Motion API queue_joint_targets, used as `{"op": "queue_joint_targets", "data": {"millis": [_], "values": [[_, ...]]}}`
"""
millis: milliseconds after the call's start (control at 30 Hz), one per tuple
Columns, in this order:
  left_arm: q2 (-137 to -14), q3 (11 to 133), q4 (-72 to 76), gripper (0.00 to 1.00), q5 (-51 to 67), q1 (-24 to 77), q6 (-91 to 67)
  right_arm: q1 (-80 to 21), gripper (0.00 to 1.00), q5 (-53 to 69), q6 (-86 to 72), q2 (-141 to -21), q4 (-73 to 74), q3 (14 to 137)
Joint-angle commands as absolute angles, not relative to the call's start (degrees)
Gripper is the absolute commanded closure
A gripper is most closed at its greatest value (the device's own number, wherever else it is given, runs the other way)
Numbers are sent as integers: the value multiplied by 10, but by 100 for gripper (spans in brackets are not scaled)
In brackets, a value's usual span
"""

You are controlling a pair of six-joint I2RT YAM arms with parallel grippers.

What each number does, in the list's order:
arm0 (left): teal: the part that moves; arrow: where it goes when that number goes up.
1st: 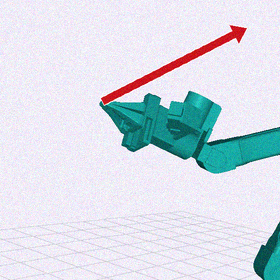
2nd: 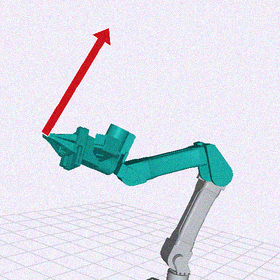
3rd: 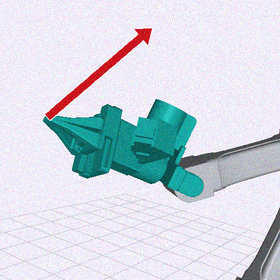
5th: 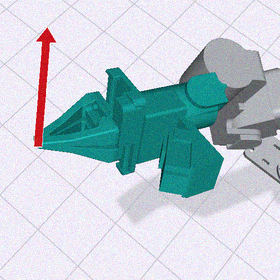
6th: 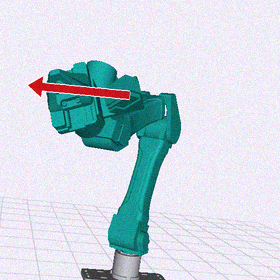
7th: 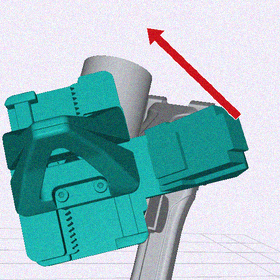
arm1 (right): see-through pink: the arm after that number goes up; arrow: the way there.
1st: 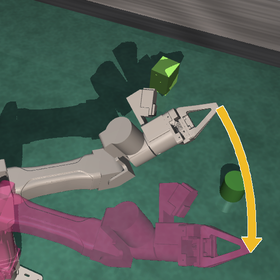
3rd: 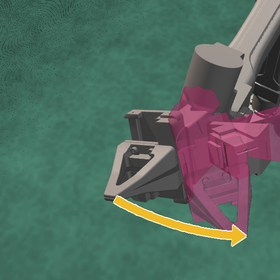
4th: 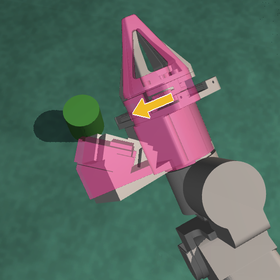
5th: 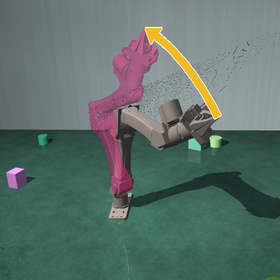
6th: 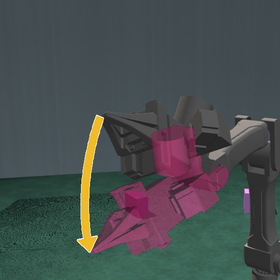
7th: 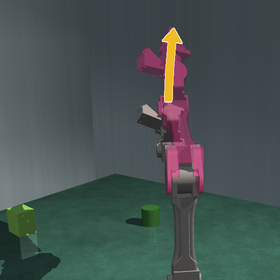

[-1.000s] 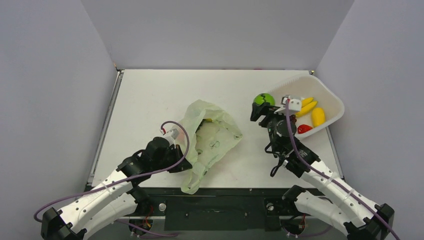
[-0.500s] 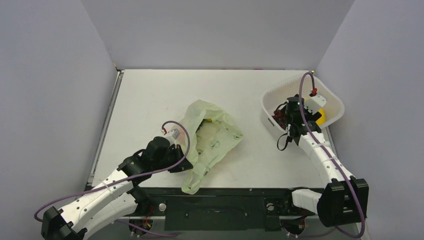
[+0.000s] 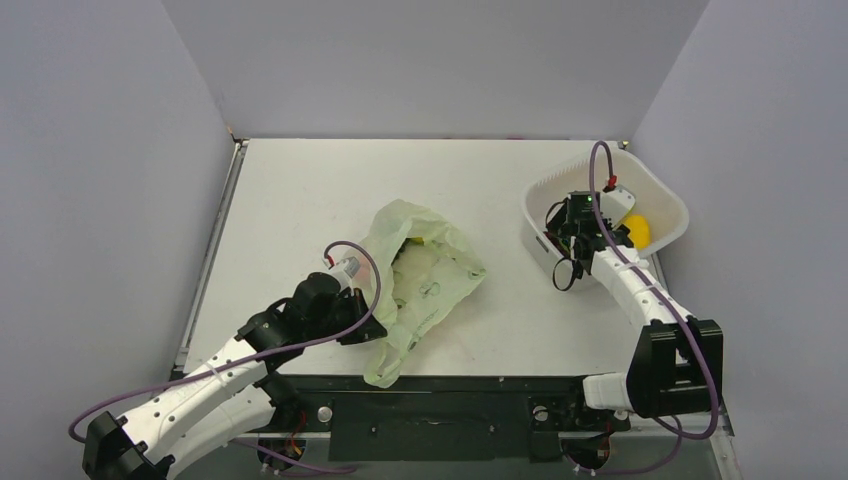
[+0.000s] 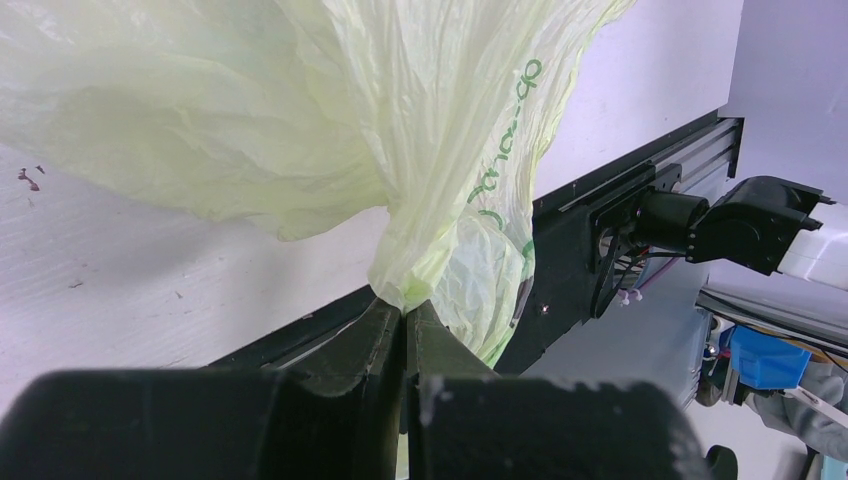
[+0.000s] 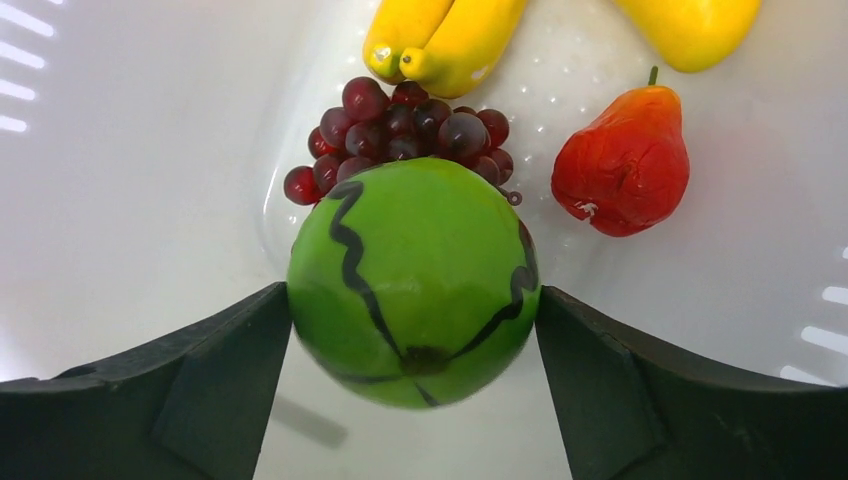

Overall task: Take the fake fruits out of the plastic bag
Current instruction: Place the fake fruit in the bin, then adjust the plastic bag at the center of the board.

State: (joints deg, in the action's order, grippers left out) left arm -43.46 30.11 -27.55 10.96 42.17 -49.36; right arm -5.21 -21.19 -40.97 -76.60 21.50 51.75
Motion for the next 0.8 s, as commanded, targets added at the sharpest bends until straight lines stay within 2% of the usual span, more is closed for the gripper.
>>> {"op": "queue_joint_targets", "data": {"millis": [0,67,200,333,533,733,767], "values": [[-431,308,-248,100,115,419,-498,-48,7,-205,-395,-725,188,517],[-433,308,-245,100,116,419,-499,-49,1,-206,-389,-708,180,511],[-436,309,-243,100,119,419,-497,-53,0,-201,-371,-679,170,505],[-436,308,-243,100,120,420,-497,-79,0,-222,-345,-633,153,498],[-438,306,-238,100,120,420,-497,-183,0,-251,-281,-577,129,499],[-449,315,-238,100,121,420,-494,-270,3,-200,-243,-556,88,486],[-449,316,-239,100,120,420,-494,-281,6,-183,-242,-556,82,485]]}}
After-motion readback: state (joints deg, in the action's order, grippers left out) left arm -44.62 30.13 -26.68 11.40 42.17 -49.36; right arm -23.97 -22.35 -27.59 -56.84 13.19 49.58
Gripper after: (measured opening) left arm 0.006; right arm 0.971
